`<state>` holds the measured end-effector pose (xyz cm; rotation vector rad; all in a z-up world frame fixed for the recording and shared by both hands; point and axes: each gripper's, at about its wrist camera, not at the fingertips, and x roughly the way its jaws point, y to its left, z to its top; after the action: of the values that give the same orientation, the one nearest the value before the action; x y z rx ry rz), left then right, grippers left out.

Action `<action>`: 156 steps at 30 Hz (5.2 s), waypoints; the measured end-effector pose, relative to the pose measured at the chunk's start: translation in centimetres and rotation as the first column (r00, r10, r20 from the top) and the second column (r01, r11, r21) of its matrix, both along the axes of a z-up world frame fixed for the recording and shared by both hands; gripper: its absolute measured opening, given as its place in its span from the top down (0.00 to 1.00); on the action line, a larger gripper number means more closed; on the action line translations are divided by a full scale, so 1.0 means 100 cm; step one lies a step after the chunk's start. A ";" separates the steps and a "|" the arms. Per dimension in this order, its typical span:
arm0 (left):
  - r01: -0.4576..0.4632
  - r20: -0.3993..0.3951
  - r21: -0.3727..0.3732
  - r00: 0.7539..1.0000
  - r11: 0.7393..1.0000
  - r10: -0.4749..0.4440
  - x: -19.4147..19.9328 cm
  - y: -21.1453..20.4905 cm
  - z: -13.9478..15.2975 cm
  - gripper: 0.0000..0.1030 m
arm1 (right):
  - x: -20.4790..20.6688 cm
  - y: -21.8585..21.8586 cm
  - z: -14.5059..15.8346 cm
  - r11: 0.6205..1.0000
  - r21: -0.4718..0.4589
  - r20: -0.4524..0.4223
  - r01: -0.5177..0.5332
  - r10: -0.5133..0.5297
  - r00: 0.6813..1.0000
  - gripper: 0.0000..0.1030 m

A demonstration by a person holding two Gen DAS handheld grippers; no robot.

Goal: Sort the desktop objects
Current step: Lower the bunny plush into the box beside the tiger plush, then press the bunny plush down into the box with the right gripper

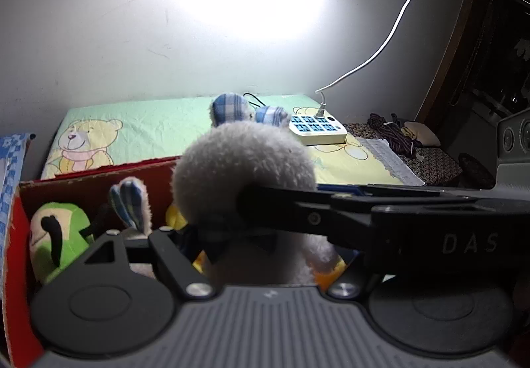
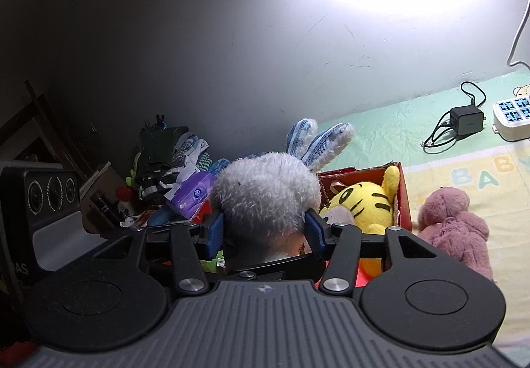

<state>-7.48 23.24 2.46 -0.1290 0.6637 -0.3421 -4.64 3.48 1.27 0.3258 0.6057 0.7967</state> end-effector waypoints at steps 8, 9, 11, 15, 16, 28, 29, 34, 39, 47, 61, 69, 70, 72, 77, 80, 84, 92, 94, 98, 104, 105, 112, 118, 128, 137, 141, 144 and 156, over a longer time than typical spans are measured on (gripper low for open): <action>-0.001 -0.071 -0.018 0.997 1.000 -0.001 0.016 0.019 -0.025 0.24 | 0.007 0.029 -0.015 0.996 -0.088 -0.024 0.019 -0.021 0.999 0.48; 0.002 -0.079 -0.019 0.997 1.000 -0.003 0.017 0.021 -0.027 0.24 | 0.008 0.032 -0.016 0.995 -0.100 -0.025 0.022 -0.025 0.999 0.48; 0.005 -0.087 -0.019 0.996 1.000 -0.006 0.019 0.023 -0.030 0.23 | 0.008 0.037 -0.018 0.993 -0.116 -0.024 0.024 -0.027 0.999 0.48; 0.007 -0.121 -0.033 0.993 0.999 -0.011 0.027 0.031 -0.038 0.22 | 0.013 0.044 -0.024 0.989 -0.144 -0.047 0.029 -0.036 0.998 0.48; 0.008 -0.134 -0.035 0.991 0.999 -0.013 0.029 0.032 -0.041 0.22 | 0.015 0.046 -0.026 0.988 -0.154 -0.060 0.027 -0.037 0.998 0.48; 0.039 -0.182 -0.053 0.982 0.998 -0.048 0.032 0.032 -0.053 0.22 | 0.024 0.053 -0.034 0.975 -0.222 -0.145 -0.018 -0.014 0.989 0.48; 0.039 -0.184 -0.052 0.982 0.998 -0.048 0.033 0.032 -0.053 0.22 | 0.025 0.053 -0.035 0.975 -0.221 -0.149 -0.016 -0.017 0.989 0.47; 0.039 -0.188 -0.063 0.981 0.997 -0.050 0.034 0.036 -0.053 0.18 | 0.019 0.052 -0.030 0.979 -0.205 -0.128 -0.019 -0.008 0.992 0.42; 0.030 -0.189 -0.082 0.981 0.996 -0.045 0.029 0.041 -0.049 0.17 | 0.014 0.049 -0.023 0.978 -0.209 -0.080 0.018 -0.036 0.996 0.38; 0.011 -0.155 -0.085 0.988 0.996 -0.024 0.013 0.047 -0.037 0.17 | 0.022 0.032 -0.011 0.992 -0.082 -0.073 0.091 -0.097 0.993 0.65; 0.030 -0.206 -0.033 0.978 0.999 -0.037 0.023 0.028 -0.049 0.19 | 0.032 0.050 -0.023 0.977 -0.207 -0.081 0.054 -0.072 0.994 0.76; 0.028 -0.235 -0.006 0.972 1.000 -0.029 0.033 0.017 -0.054 0.15 | 0.036 0.042 -0.030 0.979 -0.200 -0.094 0.048 -0.068 0.993 0.76; 0.029 -0.235 0.003 0.972 1.000 -0.027 0.034 0.015 -0.053 0.15 | 0.034 0.042 -0.030 0.978 -0.201 -0.088 0.047 -0.066 0.994 0.76; 0.029 -0.237 0.012 0.971 1.000 -0.025 0.033 0.014 -0.053 0.14 | 0.034 0.040 -0.030 0.980 -0.191 -0.090 0.050 -0.068 0.994 0.76; 0.023 -0.245 0.008 0.969 1.000 -0.021 0.031 0.018 -0.051 0.13 | 0.036 0.033 -0.031 0.990 -0.132 -0.130 0.054 -0.071 0.989 0.73; 0.020 -0.247 0.002 0.969 1.000 -0.019 0.030 0.021 -0.048 0.12 | 0.035 0.027 -0.028 0.995 -0.079 -0.147 0.053 -0.065 0.987 0.70; 0.007 -0.243 0.008 0.970 1.000 -0.005 0.028 0.023 -0.043 0.12 | 0.031 0.025 -0.023 0.997 -0.063 -0.132 0.054 -0.062 0.989 0.70; -0.016 -0.240 0.011 0.971 1.000 0.018 0.024 0.025 -0.037 0.12 | 0.028 0.026 -0.021 0.996 -0.072 -0.121 0.056 -0.065 0.990 0.70; -0.021 -0.243 0.011 0.970 1.000 0.023 0.022 0.026 -0.036 0.11 | 0.027 0.025 -0.021 0.995 -0.075 -0.122 0.062 -0.071 0.990 0.70; -0.036 -0.243 0.017 0.969 0.999 0.039 0.018 0.026 -0.035 0.08 | 0.024 0.022 -0.023 0.994 -0.078 -0.128 0.073 -0.083 0.988 0.70; -0.058 -0.240 0.030 0.969 0.998 0.064 0.012 0.027 -0.033 0.07 | 0.016 0.019 -0.024 0.994 -0.081 -0.129 0.076 -0.087 0.988 0.70; -0.062 -0.239 0.034 0.969 0.998 0.068 0.010 0.027 -0.032 0.07 | 0.015 0.018 -0.024 0.994 -0.079 -0.127 0.078 -0.088 0.988 0.70; -0.074 -0.226 0.052 0.971 0.996 0.083 0.002 0.023 -0.028 0.04 | 0.005 0.012 -0.019 0.994 -0.068 -0.109 0.090 -0.097 0.989 0.70; -0.094 -0.224 0.063 0.969 0.994 0.106 -0.006 0.021 -0.025 0.04 | -0.004 0.006 -0.018 0.993 -0.063 -0.103 0.095 -0.101 0.989 0.70; -0.138 -0.226 0.071 0.962 0.988 0.151 -0.017 0.019 -0.025 0.04 | -0.015 -0.001 -0.019 0.992 -0.056 -0.110 0.109 -0.114 0.987 0.70; -0.155 -0.220 0.083 0.961 0.984 0.170 -0.022 0.015 -0.024 0.03 | -0.023 -0.007 -0.017 0.992 -0.046 -0.106 0.121 -0.125 0.986 0.70; -0.160 -0.215 0.089 0.961 0.983 0.176 -0.025 0.014 -0.024 0.03 | -0.026 -0.008 -0.018 0.991 -0.047 -0.108 0.122 -0.126 0.986 0.69; -0.164 -0.214 0.089 0.960 0.982 0.180 -0.027 0.014 -0.024 0.03 | -0.028 -0.007 -0.019 0.991 -0.048 -0.111 0.123 -0.127 0.986 0.69; -0.178 -0.231 0.067 0.954 0.982 0.189 -0.029 0.019 -0.025 0.02 | -0.031 -0.005 -0.022 0.991 -0.048 -0.116 0.124 -0.128 0.985 0.69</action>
<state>-10.39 25.13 -0.08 -0.1889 0.8880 -0.1327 -7.77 2.94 -0.94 0.3727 0.7048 0.6458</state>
